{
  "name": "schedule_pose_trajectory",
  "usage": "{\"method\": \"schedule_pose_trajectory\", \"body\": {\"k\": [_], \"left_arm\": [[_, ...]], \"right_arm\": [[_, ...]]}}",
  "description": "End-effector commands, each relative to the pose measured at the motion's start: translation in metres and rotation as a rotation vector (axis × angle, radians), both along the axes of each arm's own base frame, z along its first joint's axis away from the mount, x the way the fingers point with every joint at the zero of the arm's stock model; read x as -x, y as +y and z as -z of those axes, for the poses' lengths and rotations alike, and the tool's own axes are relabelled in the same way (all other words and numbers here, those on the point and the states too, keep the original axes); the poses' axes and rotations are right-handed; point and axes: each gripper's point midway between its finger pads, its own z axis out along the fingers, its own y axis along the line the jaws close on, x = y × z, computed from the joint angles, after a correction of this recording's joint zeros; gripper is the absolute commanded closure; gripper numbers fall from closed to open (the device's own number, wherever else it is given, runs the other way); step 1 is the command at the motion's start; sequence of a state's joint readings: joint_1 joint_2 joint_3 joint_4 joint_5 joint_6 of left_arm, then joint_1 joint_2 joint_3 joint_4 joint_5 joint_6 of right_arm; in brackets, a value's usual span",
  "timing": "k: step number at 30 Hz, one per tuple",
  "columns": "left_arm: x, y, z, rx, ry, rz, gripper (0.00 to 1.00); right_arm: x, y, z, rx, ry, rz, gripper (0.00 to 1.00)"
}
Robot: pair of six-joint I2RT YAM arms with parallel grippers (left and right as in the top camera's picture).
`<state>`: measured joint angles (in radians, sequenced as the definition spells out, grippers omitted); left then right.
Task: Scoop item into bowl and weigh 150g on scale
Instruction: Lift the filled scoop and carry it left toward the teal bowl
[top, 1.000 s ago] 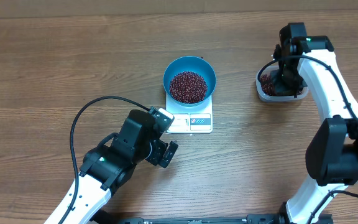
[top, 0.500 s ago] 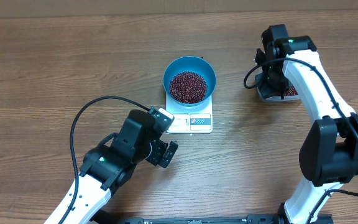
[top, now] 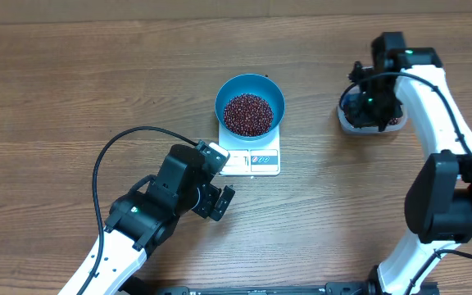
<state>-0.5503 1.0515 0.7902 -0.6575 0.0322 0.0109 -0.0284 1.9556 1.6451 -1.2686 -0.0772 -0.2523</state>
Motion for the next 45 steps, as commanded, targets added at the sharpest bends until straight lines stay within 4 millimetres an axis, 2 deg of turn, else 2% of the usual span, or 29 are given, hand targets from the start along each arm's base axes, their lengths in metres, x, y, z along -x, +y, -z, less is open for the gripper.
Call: {"method": "schedule_pose_trajectory", "body": {"k": [1,7,15,23,28,36,39,41,45], "left_arm": [[0.000,0.000,0.003,-0.014,-0.001,0.010,0.01],[0.000,0.000,0.003,-0.014,-0.001,0.010,0.00],[0.000,0.000,0.003,-0.014,-0.001,0.010,0.00],[0.000,0.000,0.003,-0.014,-0.001,0.010,0.00],[0.000,0.000,0.003,-0.014,-0.001,0.010,0.01],[0.000,0.000,0.003,-0.014,-0.001,0.010,0.01],[0.000,0.000,0.003,-0.014,-0.001,0.010,0.00],[0.000,0.000,0.003,-0.014,-0.001,0.010,0.00],[0.000,0.000,0.003,-0.014,-0.001,0.010,0.00]], "right_arm": [[-0.002,0.015,-0.006,-0.191,-0.012,0.008,0.96],[-0.005,0.016,-0.020,-0.407,-0.046,0.046,0.96],[-0.005,-0.004,-0.037,-0.582,-0.083,0.142,0.96],[0.000,-0.032,-0.042,-0.630,-0.096,0.240,0.96],[0.000,-0.041,-0.046,-0.657,-0.112,0.270,0.96],[-0.003,-0.033,-0.062,-0.730,-0.139,0.244,0.96],[-0.002,-0.029,-0.077,-0.727,-0.143,0.220,0.96],[-0.002,-0.027,-0.094,-0.710,-0.154,0.204,0.96],[-0.002,-0.013,-0.118,-0.696,-0.180,0.152,0.96]]}}
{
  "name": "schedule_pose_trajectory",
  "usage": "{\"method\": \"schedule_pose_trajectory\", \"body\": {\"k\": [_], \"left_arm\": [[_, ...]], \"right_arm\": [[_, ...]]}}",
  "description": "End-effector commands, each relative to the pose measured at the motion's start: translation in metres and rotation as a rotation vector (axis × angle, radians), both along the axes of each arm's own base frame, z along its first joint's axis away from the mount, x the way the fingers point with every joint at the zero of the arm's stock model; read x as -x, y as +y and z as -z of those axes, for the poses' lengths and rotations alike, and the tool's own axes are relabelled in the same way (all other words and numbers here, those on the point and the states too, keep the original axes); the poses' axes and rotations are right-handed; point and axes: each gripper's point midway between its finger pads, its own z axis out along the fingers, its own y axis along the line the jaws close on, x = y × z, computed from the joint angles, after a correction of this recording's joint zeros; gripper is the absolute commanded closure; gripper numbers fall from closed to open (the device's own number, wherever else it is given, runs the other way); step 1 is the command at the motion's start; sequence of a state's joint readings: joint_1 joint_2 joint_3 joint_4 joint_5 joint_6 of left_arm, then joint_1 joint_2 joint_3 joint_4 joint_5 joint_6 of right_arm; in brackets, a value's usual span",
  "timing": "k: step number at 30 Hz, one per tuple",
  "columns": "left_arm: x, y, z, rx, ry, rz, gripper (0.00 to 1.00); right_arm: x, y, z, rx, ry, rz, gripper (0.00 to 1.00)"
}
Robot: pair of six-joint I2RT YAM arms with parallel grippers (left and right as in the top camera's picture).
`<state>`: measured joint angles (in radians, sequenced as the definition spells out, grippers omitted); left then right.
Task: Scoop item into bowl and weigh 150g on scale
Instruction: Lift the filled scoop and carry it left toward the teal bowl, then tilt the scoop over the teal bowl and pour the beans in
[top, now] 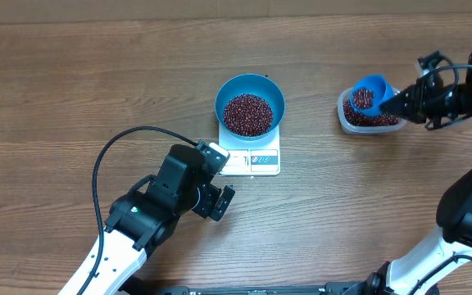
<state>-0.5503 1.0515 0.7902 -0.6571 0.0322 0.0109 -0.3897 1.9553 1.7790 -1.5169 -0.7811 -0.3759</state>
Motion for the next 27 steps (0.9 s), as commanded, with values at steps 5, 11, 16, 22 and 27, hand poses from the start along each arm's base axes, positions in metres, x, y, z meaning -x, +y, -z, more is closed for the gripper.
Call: {"method": "schedule_pose_trajectory", "body": {"k": [5,11,16,22,27], "left_arm": [[0.000,0.000,0.003,-0.014,-0.001,0.010,0.00],[0.000,0.000,0.003,-0.014,-0.001,0.010,0.00],[0.000,0.000,0.003,-0.014,-0.001,0.010,0.00],[0.000,0.000,0.003,-0.014,-0.001,0.010,0.00],[0.000,0.000,0.003,-0.015,0.000,0.010,0.00]], "right_arm": [[-0.004,0.045,-0.048,0.048,-0.148,-0.130,0.96],[-0.002,0.096,-0.051,0.081,-0.140,-0.239,0.96],[-0.003,0.131,-0.050,0.168,-0.138,-0.290,0.96],[0.001,0.167,-0.055,0.257,-0.165,-0.352,0.96],[0.004,0.188,-0.059,0.288,-0.198,-0.396,0.96]]}}
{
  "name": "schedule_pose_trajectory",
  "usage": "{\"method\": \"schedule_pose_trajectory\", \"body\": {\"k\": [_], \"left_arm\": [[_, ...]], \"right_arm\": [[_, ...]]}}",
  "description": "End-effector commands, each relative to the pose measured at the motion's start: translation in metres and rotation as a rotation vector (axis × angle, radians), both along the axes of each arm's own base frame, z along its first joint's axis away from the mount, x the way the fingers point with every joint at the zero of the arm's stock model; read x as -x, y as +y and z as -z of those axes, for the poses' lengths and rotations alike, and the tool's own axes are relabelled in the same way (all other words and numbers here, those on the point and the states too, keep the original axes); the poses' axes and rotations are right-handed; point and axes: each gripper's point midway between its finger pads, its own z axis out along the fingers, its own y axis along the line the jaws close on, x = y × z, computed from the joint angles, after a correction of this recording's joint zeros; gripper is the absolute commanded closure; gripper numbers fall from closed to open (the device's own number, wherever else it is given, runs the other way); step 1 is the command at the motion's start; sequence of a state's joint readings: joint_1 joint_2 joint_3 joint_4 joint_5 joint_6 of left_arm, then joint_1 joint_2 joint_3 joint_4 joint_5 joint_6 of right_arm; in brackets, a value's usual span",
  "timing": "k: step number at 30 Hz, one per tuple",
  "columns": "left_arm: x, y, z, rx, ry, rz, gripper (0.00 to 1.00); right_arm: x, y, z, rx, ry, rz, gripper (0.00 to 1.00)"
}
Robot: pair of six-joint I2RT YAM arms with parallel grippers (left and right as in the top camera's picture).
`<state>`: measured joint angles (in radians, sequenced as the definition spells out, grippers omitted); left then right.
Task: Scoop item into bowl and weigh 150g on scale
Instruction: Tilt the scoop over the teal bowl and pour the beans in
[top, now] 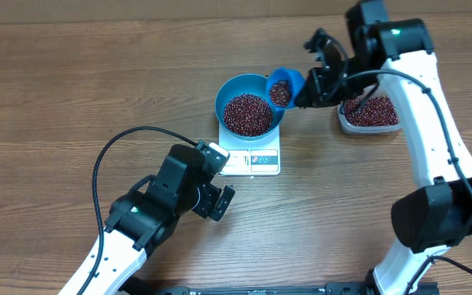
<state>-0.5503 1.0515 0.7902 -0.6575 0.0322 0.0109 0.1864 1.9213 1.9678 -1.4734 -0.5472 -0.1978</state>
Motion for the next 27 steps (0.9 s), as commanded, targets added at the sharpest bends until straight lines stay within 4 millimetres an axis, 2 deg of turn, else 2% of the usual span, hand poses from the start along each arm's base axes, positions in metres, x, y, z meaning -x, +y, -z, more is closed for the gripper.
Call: {"method": "schedule_pose_trajectory", "body": {"k": [1,15,27], "left_arm": [[0.000,0.000,0.003,-0.014,-0.001,0.010,0.00],[0.000,0.000,0.003,-0.014,-0.001,0.010,0.00],[0.000,0.000,0.003,-0.015,0.000,0.010,0.00]], "right_arm": [[-0.001,0.004,-0.021,0.049,-0.082,0.019,0.96],[-0.002,0.024,-0.011,0.220,-0.161,-0.002,0.96],[-0.013,0.037,-0.014,0.253,-0.253,-0.017,0.96]]}}
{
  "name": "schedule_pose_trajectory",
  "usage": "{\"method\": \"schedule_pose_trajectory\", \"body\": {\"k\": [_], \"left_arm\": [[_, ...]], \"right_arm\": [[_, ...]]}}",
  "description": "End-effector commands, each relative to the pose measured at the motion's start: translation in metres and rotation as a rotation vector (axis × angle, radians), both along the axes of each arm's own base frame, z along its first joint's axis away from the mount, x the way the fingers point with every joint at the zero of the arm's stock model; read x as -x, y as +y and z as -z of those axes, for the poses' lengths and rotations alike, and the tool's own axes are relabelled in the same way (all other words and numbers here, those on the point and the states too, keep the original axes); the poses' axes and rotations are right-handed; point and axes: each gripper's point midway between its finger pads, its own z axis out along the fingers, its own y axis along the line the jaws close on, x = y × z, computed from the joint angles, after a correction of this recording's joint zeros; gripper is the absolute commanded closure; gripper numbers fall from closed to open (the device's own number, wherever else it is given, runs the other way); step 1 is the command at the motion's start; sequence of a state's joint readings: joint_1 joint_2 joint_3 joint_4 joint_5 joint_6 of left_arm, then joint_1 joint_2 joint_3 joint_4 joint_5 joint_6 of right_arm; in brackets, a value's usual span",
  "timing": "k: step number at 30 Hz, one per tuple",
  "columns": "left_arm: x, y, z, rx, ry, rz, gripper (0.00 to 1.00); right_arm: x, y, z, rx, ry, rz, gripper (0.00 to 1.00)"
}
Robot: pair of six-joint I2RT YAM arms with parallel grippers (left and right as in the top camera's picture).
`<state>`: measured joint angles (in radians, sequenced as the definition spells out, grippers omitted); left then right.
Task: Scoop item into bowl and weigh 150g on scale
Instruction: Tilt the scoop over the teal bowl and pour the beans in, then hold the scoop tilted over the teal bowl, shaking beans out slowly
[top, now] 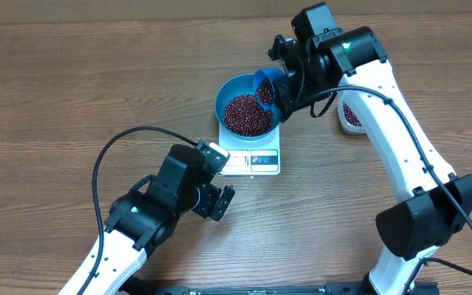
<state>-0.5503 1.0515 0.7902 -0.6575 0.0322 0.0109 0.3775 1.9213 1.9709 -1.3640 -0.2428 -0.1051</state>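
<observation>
A blue bowl (228,92) filled with dark red beans stands on the white scale (251,161) at the table's middle. My right gripper (289,82) is shut on a blue scoop (266,88) that tilts over the bowl's right rim, with beans showing in it. A clear container of beans (348,115) lies to the right, mostly hidden behind the right arm. My left gripper (218,201) rests low on the table, left of and in front of the scale, its jaws open and empty.
A black cable (117,147) loops over the table from the left arm. The right arm (400,147) stretches from the front right edge across to the bowl.
The right gripper has moved the scoop a little left, from just outside the bowl's right rim to over the rim, tipped more steeply. The left arm has not moved.
The right gripper was down in the bean container. It then held the scoop, full of beans, just above the container. Later the scoop was by the bowl's right rim, and now it tilts over the bowl. The left arm stayed still throughout.
</observation>
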Motion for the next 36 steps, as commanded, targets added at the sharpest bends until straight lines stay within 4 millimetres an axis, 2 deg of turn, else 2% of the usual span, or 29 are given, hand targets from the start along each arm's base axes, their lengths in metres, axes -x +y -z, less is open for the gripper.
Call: {"method": "schedule_pose_trajectory", "body": {"k": [1,10,36], "left_arm": [[-0.0001,-0.0002,0.0026,-0.014,-0.001,0.010,0.00],[0.0000,-0.0002,0.0026,-0.015,0.000,0.010,0.00],[0.0001,-0.0001,0.0027,-0.015,0.000,0.010,0.00]], "right_arm": [[-0.0067,0.0018,-0.0270,0.029,-0.121,0.003,0.96],[-0.0100,0.0108,-0.0282,0.095,-0.187,-0.016,0.96],[-0.0112,0.0101,-0.0278,0.159,-0.229,-0.053,0.96]]}}
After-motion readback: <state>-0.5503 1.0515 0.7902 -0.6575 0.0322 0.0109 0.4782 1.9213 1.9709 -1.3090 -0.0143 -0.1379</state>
